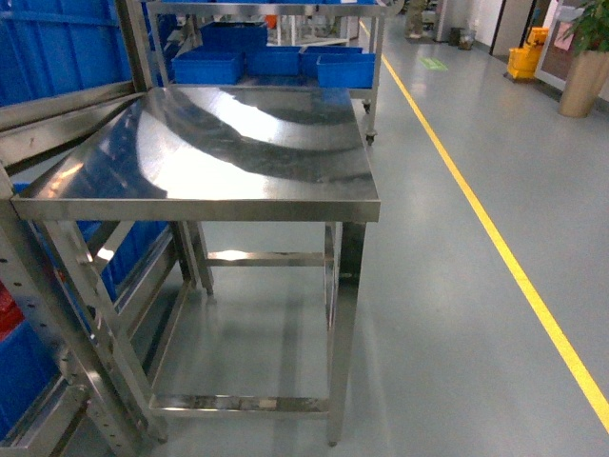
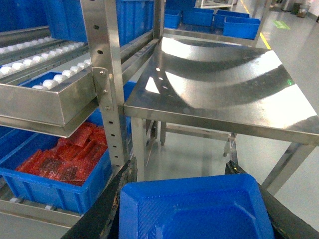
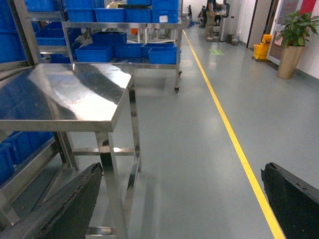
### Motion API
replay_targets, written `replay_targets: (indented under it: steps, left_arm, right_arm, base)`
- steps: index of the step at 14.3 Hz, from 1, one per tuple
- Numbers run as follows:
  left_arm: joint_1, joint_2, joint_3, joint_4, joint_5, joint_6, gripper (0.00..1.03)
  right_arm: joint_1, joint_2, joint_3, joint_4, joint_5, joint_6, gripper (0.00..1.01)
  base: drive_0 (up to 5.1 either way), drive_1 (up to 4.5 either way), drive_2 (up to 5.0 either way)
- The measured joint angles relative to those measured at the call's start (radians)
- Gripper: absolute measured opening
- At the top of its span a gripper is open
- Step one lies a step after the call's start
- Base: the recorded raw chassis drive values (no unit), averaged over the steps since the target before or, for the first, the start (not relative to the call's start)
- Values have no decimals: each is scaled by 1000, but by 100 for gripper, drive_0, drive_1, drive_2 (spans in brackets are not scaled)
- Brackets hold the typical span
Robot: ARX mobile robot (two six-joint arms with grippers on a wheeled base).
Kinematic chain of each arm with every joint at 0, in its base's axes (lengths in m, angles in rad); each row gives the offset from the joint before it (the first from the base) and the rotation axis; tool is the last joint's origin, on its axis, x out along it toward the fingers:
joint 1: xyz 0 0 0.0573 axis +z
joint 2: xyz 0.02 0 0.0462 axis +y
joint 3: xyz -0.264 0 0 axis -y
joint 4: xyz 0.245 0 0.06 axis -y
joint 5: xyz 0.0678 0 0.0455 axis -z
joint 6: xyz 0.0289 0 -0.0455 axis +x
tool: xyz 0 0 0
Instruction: Pick blue part to blue bin on bottom shelf
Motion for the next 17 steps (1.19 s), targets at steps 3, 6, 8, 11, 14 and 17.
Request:
replay_targets:
  steps: [3, 6, 8, 11, 14, 17]
  left_arm:
    - [-3, -2, 0, 0, 5, 1, 44]
    - [-1, -1, 0, 0, 3, 1, 44]
    - [-1, -1, 0, 0, 2, 1, 44]
    - [-1, -1, 0, 0, 2, 1, 44]
    - [-1, -1, 0, 0, 2, 1, 44]
    - [-1, -1, 0, -2, 2, 0, 44]
  right_arm:
    - [0, 0, 0, 0, 3, 0, 98]
    - [0, 0, 0, -1, 2, 0, 98]
    - [0, 0, 0, 0, 2, 0, 98]
    - [0, 0, 0, 0, 2, 0, 98]
    - [0, 0, 0, 1, 1, 0, 98]
    - [0, 0, 0, 1, 0, 0, 98]
  base:
    - [-480, 261, 261]
    - [-479, 262, 262]
    - [-491, 250, 250]
    - [-491, 249, 249]
    - [-496, 245, 245]
    - [-492, 249, 249]
